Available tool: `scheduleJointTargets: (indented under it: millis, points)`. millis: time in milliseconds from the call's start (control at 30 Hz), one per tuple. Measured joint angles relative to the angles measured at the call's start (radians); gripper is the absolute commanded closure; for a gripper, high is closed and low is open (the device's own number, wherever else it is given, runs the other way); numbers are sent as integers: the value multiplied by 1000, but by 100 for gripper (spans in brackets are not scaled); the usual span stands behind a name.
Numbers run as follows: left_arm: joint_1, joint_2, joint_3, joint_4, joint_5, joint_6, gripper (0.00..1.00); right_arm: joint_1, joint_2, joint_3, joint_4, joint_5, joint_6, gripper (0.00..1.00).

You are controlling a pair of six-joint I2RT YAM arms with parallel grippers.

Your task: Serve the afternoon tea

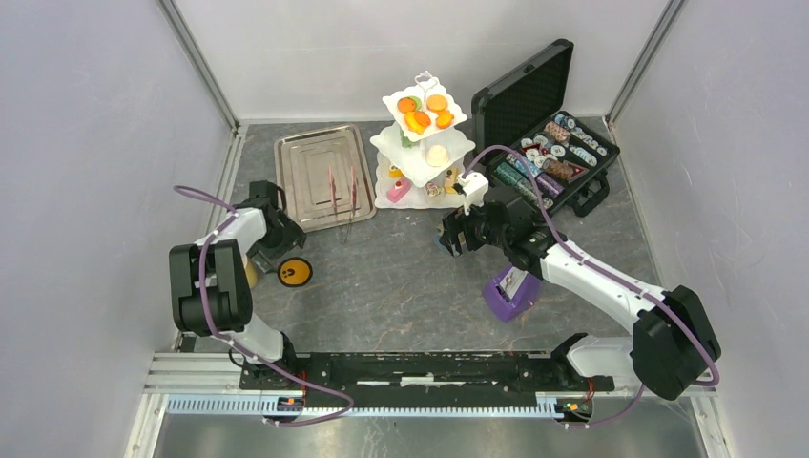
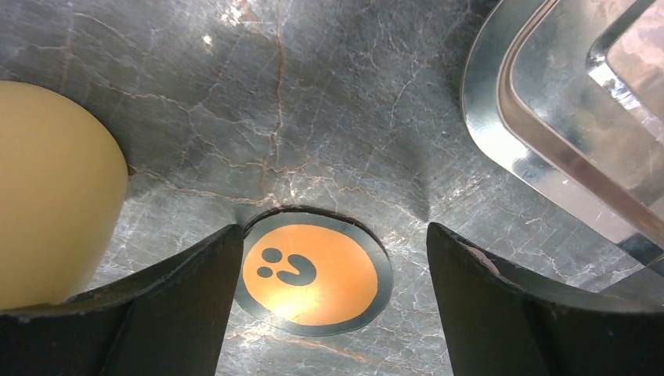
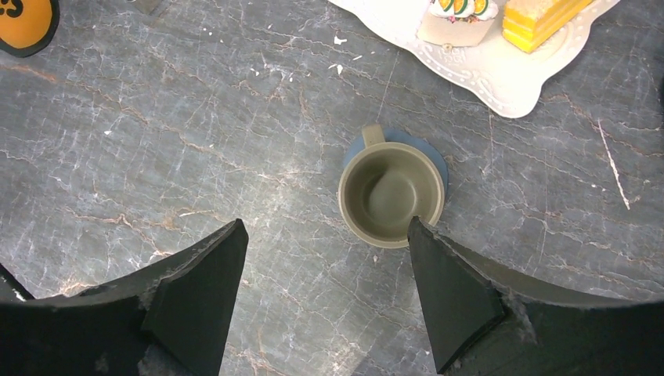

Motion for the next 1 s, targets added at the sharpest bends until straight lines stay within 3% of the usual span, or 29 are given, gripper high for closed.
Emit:
scheduleJointTargets:
  millis: [533, 1000]
  points:
    - [-40, -43, -63, 47, 53, -12, 14, 0, 3, 0, 13, -12, 2, 17]
    - [-499, -126, -135, 69, 131, -233, 16, 86, 60, 0, 11, 18, 1, 16]
